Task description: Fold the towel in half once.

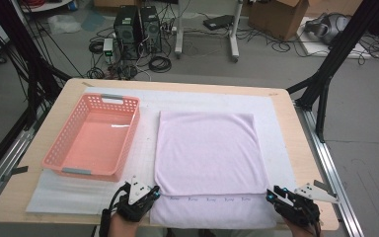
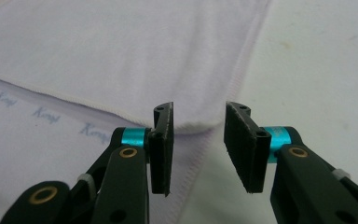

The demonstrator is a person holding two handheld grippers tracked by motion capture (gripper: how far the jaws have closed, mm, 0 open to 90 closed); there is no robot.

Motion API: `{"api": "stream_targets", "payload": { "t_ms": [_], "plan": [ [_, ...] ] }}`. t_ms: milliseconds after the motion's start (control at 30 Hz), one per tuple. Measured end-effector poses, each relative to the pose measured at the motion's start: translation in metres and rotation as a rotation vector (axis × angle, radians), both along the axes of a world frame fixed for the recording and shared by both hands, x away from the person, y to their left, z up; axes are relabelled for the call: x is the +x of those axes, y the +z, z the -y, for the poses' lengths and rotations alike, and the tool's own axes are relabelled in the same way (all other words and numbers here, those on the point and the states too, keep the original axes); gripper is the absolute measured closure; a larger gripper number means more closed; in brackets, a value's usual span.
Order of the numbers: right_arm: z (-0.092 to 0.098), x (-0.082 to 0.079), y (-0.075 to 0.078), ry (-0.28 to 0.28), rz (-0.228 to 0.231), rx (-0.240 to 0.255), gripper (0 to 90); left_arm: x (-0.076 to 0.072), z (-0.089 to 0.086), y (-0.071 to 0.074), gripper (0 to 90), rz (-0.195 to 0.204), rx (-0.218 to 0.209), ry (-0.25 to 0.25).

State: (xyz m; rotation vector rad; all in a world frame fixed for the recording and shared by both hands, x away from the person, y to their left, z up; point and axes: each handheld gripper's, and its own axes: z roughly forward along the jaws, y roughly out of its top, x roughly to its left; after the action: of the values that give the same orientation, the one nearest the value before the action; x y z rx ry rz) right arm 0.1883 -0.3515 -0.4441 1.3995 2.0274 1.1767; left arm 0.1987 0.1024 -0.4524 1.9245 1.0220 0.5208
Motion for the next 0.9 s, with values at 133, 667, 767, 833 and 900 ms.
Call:
{"api": "stream_targets", "payload": {
  "t_ms": [133,667,767,833,900],
  "plan": [
    [-0.009,0.009,-0.003,0.003,-0.009,-0.045,60.6,-0.001,0.0,0.003,89.7,0.021,-0.021,-0.006],
    [-0.005,0.006,-0.001,-0.003,0.0,-0.066,74.2,-0.005,-0.008,0.007,89.9,0.033,-0.096,0.0],
    [0.001,0.004,0.004,-0.022,0.019,-0.046,70.4,-0.006,-0.009,0.007,89.9,0.034,-0.099,-0.005],
    [0.002,0.004,0.005,-0.026,0.01,-0.013,65.3,-0.005,-0.009,0.007,90.0,0.031,-0.1,-0.007],
    [0.001,0.006,0.005,-0.018,0.008,-0.006,62.6,-0.004,-0.008,0.006,89.9,0.028,-0.095,-0.012]
  ]
}}
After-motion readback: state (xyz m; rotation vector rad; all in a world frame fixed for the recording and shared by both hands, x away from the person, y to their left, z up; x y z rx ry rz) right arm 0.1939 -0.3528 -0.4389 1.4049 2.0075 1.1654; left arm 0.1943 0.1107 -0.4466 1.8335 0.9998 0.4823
